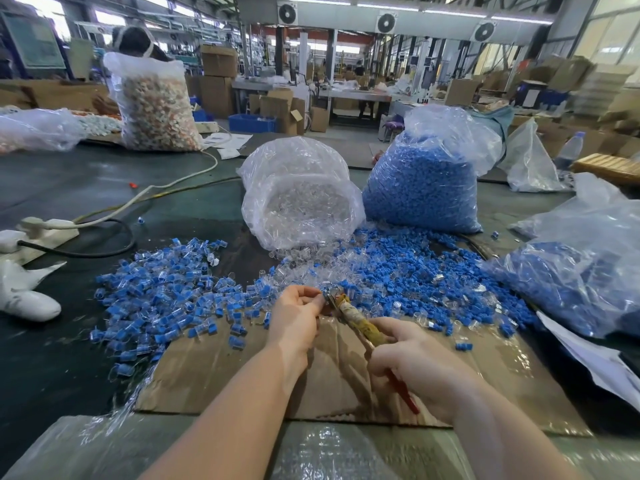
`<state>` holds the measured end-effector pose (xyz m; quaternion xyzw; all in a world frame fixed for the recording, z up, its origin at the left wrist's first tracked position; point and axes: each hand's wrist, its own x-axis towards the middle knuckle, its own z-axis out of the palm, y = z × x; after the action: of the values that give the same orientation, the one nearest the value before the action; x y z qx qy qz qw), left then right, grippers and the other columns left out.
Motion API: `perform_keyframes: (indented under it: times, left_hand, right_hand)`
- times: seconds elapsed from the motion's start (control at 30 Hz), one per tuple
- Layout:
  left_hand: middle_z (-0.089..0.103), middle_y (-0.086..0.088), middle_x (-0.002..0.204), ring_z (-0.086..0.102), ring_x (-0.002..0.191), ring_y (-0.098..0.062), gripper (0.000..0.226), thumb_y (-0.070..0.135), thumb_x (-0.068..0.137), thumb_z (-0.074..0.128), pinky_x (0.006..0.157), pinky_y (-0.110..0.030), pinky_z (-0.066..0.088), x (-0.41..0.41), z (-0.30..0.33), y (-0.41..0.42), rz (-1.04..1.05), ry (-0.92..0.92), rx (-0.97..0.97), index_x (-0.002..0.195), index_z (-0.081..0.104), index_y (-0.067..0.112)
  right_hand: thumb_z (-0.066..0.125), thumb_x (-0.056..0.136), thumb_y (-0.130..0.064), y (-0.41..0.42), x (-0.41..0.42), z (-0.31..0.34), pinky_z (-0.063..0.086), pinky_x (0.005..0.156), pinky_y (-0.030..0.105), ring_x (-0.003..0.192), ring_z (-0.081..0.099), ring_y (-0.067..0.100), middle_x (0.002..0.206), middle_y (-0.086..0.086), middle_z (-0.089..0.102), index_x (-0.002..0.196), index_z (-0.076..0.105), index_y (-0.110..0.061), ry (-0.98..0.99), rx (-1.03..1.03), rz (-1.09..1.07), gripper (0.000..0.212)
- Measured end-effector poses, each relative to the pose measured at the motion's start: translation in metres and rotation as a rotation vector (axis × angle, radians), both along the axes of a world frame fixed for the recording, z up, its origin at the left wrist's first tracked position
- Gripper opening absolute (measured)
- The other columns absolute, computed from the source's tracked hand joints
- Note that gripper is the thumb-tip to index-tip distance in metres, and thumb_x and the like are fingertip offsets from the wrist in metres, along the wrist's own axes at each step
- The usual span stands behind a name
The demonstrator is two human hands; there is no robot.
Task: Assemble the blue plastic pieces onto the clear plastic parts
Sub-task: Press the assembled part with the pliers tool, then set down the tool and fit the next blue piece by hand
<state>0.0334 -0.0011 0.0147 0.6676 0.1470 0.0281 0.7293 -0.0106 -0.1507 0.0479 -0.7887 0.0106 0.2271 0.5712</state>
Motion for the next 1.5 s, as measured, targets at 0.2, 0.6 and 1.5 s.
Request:
perform_keyframes:
  times: [0.2,0.6,1.5]
  left_hand:
    - [0.062,-0.005,0.074,0.046,0.054,-0.01,0.006,0.009,0.092,0.053,0.038,-0.015,0.035,0.001,-0.002,0.01,0.084,-0.059,0.079,0.092,0.054,0.014]
    - [0.06,0.001,0.096,0.049,0.08,-0.015,0.024,0.026,0.097,0.044,0.052,-0.027,0.035,0.002,-0.027,0.08,0.336,-0.042,1.205,0.111,0.063,0.031]
    - [0.051,0.012,0.089,0.047,0.073,0.007,0.027,0.024,0.081,0.068,0.073,0.002,0.039,-0.013,-0.034,-0.007,-0.153,-0.377,0.821,0.106,0.065,0.014]
  right_hand:
    - [0.054,0.074,0.007,-0.006,0.001,-0.007,0.039,0.052,0.029,0.058,0.048,0.018,0.085,0.012,0.054,0.107,0.056,-0.015,-0.006,0.036,-0.157,0.039]
    - [0.063,0.084,-0.041,-0.063,0.018,-0.034,0.038,0.097,0.04,0.116,0.044,0.028,0.124,0.012,0.05,0.141,0.035,-0.023,-0.423,-1.018,-0.444,0.067]
    - [0.053,0.088,-0.048,-0.058,0.043,-0.027,0.03,0.104,0.047,0.126,0.035,0.027,0.133,0.006,0.042,0.129,0.044,-0.029,-0.514,-1.232,-0.282,0.046]
